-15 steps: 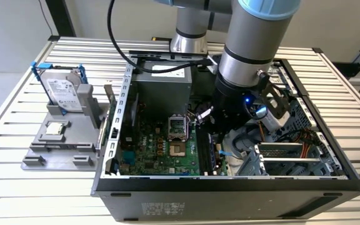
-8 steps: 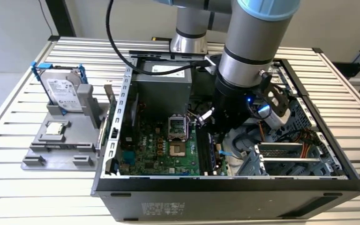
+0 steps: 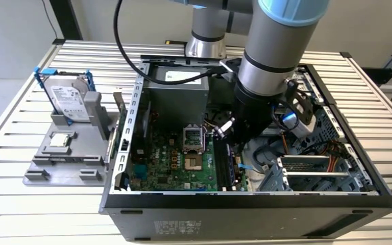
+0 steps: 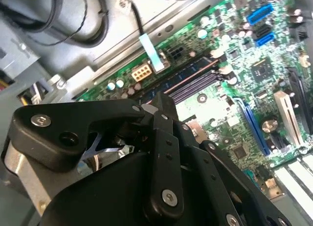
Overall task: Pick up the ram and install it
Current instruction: 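Press down the ram until it locks into place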
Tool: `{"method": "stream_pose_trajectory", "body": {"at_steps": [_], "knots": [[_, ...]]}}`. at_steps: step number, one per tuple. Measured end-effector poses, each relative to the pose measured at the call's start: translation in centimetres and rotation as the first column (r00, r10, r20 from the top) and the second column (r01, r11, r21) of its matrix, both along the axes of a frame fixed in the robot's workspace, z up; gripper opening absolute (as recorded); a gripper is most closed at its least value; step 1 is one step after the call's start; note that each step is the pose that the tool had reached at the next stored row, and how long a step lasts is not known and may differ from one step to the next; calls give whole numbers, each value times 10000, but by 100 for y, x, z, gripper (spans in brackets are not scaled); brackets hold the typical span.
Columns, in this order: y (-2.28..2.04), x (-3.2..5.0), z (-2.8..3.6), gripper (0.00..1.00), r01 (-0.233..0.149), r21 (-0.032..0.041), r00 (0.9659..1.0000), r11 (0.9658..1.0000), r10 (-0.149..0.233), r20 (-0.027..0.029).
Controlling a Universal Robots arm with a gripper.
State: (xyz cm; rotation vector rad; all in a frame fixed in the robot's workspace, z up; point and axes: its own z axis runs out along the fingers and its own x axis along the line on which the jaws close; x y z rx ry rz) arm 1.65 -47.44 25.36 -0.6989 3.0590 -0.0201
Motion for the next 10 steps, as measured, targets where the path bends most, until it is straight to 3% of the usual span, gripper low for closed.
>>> {"method": "stream_pose_trajectory", "body": {"at_steps": [2,6,10], "knots": [[0,-1,-3,0,-196,189,9998,9996,196,2],[0,0,-8,0,-762,262,9971,9968,762,5],[0,0,-13,0,-1380,331,9904,9899,1381,13]]}}
